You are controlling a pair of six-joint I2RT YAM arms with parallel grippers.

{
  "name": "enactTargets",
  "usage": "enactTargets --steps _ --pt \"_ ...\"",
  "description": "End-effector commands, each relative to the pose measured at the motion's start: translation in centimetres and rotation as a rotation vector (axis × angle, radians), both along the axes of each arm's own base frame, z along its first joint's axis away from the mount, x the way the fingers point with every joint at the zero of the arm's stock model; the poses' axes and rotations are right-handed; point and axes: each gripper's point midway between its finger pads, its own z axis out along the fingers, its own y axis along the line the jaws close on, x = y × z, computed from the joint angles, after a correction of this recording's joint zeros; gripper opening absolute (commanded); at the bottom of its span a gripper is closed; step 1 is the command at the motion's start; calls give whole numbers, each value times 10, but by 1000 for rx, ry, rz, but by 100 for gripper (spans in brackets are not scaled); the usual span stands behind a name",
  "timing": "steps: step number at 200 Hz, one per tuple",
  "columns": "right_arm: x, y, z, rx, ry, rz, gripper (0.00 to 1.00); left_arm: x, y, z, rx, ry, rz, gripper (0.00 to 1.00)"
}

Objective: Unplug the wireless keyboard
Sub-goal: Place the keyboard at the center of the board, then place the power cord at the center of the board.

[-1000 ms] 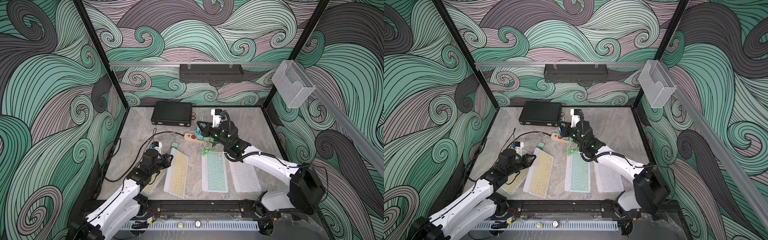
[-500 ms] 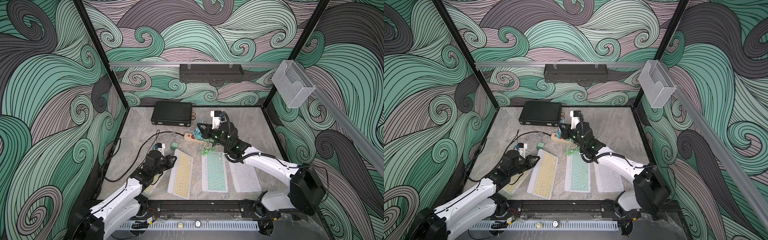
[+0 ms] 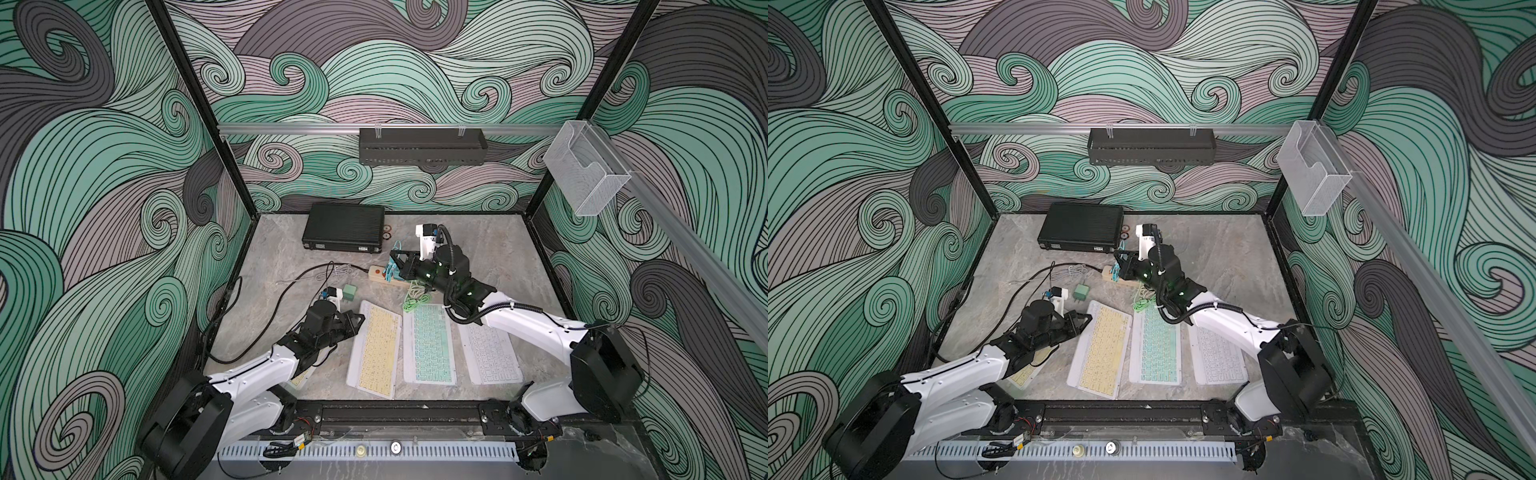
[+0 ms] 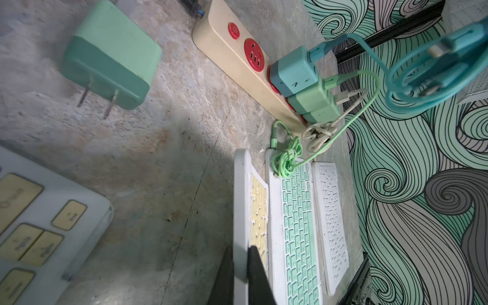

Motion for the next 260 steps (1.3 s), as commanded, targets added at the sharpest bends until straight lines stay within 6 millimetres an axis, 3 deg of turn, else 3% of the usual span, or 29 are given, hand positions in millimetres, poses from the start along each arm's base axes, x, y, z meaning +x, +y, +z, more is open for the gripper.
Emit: enactTargets --steps 1,32,86,150,167,198,216,228,260 --pt "0 7 21 46 -38 18 0 -11 8 -31 128 78 -22 0" --pt "1 6 20 44 -38 12 0 -13 18 -41 212 106 -17 0" --pt "2 7 18 42 -33 15 0 -15 25 -39 266 108 -17 33" --pt "1 7 19 38 -35 15 0 -11 24 -28 297 98 -38 34" --pt "0 6 21 35 -39 13 0 -8 27 -13 328 74 -40 34" --pt "-2 7 20 16 -49 7 0 4 39 36 367 -12 27 36" --pt "-5 10 19 2 -57 11 0 13 51 64 363 -69 121 46" --pt "-7 13 18 -8 -60 16 0 18 61 82 349 -91 203 59" --pt "-6 35 0 -80 -44 35 0 34 74 132 360 -186 296 60"
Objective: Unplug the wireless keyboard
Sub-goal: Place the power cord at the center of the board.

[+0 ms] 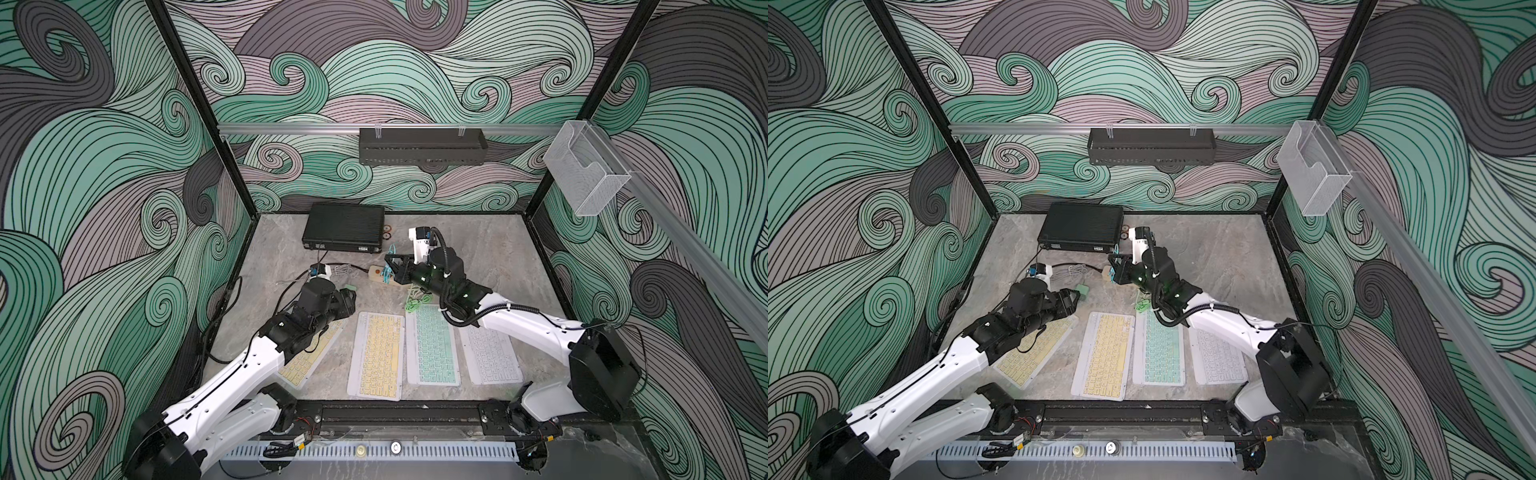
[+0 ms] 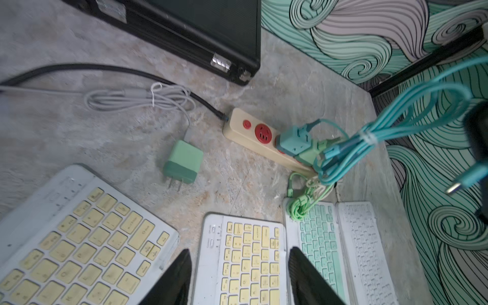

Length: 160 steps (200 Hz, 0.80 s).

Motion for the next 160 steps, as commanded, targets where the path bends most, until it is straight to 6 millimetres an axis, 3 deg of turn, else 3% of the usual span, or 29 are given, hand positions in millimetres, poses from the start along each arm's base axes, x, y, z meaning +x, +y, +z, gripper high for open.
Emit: enactTargets --steps 1,23,65,99,133,160 --pt "7 16 -1 -45 -22 -5 0 10 23 27 61 -55 112 60" --pt "15 33 -27 -82 22 5 0 27 31 35 70 -138 198 60" --pt "30 54 -72 -146 106 17 1 54 41 11 229 -168 267 60" --pt "39 63 -90 -177 116 11 11 65 45 -3 428 -149 221 59" --pt "44 67 -103 -191 119 7 14 71 40 -6 443 -143 205 58" --pt "43 66 -102 -192 110 12 18 73 38 -13 429 -133 206 58"
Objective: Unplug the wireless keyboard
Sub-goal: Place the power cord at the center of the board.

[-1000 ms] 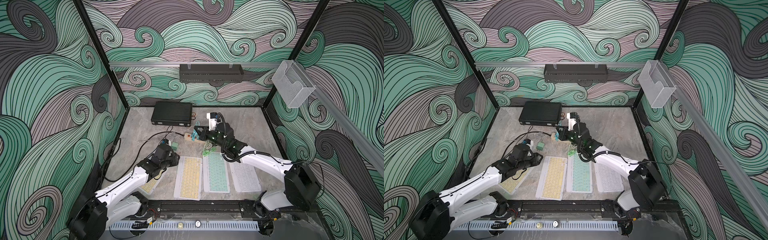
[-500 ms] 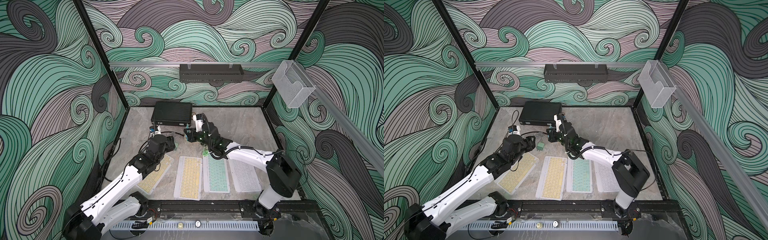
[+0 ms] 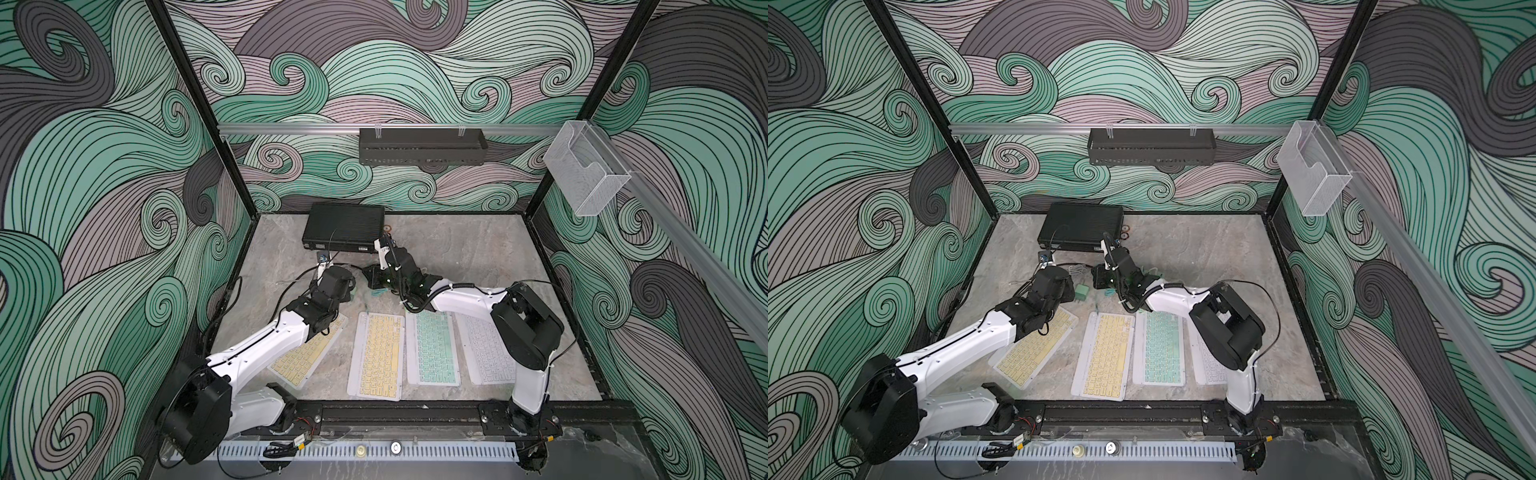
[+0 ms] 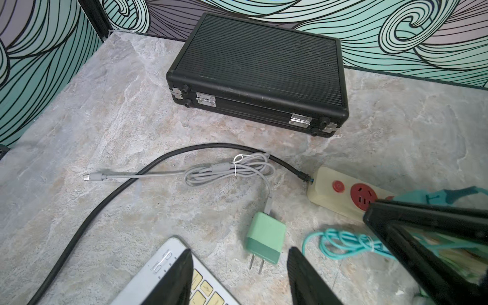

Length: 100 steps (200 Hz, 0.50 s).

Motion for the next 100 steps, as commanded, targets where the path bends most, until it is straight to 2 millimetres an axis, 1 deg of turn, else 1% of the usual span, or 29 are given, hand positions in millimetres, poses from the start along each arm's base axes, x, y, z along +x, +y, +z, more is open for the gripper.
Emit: enactTargets --steps 1,28,39,53,75,90,100 --pt "4 4 14 18 -49 -1 19 12 -1 17 -1 -50 8 58" --pt "-5 3 21 20 -54 21 28 12 -6 14 -30 -36 -5 58" --pt "-12 -1 23 8 -61 24 33 12 -6 13 -29 -36 -2 58" --pt "-17 -13 30 -13 -90 4 38 13 -5 13 -27 -37 4 58" --pt "-25 -33 43 -81 -106 -16 40 13 -5 11 -25 -32 5 57" --pt "-32 -50 58 -116 -118 -43 40 12 -7 10 -28 -23 -4 57" --pt "-39 -62 73 -123 -143 -63 41 11 -7 7 -32 -14 -4 57"
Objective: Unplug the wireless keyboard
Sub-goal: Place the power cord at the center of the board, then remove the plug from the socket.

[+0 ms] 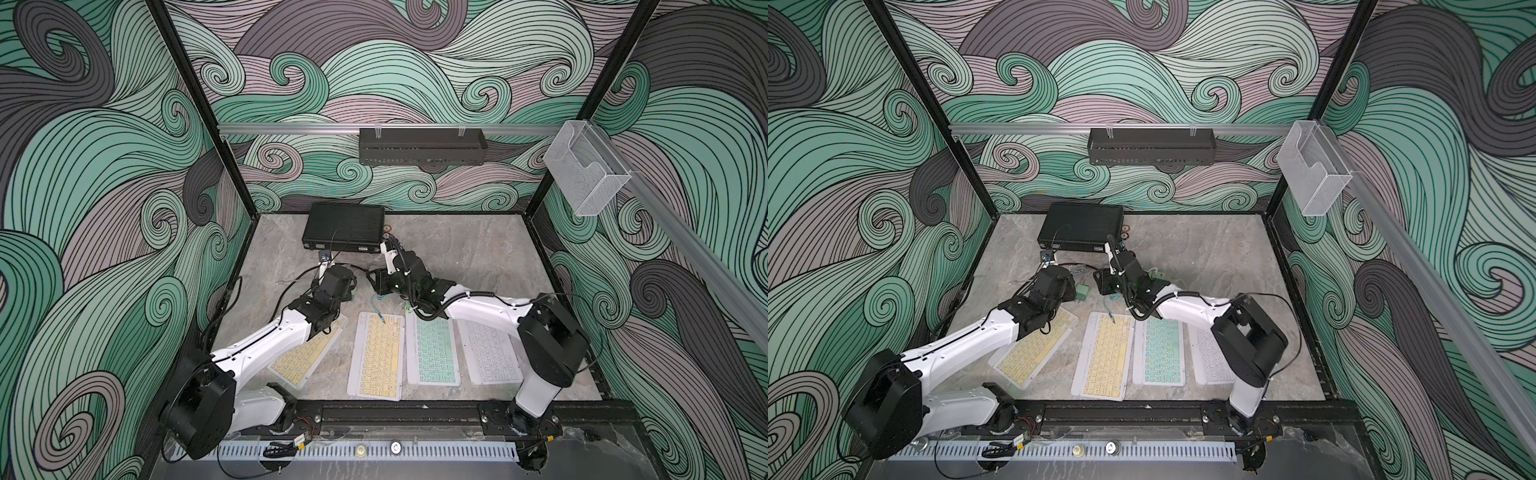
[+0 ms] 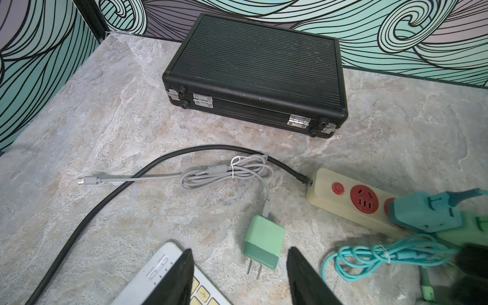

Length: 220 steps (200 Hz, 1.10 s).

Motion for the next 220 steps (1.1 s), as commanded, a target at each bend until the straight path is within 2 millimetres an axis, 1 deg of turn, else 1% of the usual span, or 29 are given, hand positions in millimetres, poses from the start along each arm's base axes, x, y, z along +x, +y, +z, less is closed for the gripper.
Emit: enactTargets --steps 1,26,37,57,88,93,95,99,107,131,142,155,169,179,188,200,220 --pt "-9 -31 34 -57 -71 -60 41 8 -3 11 -31 -17 5 57" --pt "-25 -62 71 -54 -121 -106 45 8 -10 6 -56 -7 -22 57" --pt "-32 -73 88 -46 -148 -113 49 8 -12 6 -61 -1 -32 57" --pt "-43 -93 112 -85 -206 -112 52 8 -16 5 -68 10 -47 57" --pt "-60 -125 137 -241 -299 -82 54 8 -20 7 -75 12 -67 57" --pt "-63 -131 144 -254 -321 -82 54 8 -20 7 -76 14 -69 57" --pt "-65 -134 142 -274 -316 -76 55 8 -20 7 -77 14 -70 57" --pt "-68 -138 144 -292 -326 -67 55 9 -21 8 -78 14 -70 57" --pt "-76 -142 151 -313 -354 -31 57 8 -22 7 -83 17 -77 57" --pt "-103 -147 172 -380 -485 136 59 8 -27 7 -100 24 -98 57" --pt "-107 -154 179 -422 -530 153 60 8 -29 7 -106 22 -106 57" --pt "-104 -165 187 -475 -563 125 61 9 -31 6 -108 26 -117 57" --pt "-102 -166 185 -549 -586 166 55 10 -33 5 -107 32 -125 57" --pt "-98 -164 176 -601 -583 205 57 11 -35 4 -106 37 -132 57" --pt "-93 -159 164 -642 -550 251 58 11 -36 4 -107 42 -136 57" --pt "-81 -153 142 -683 -459 307 60 12 -38 3 -108 45 -143 57" --pt "-65 -143 105 -687 -290 402 60 12 -40 1 -106 54 -149 57"
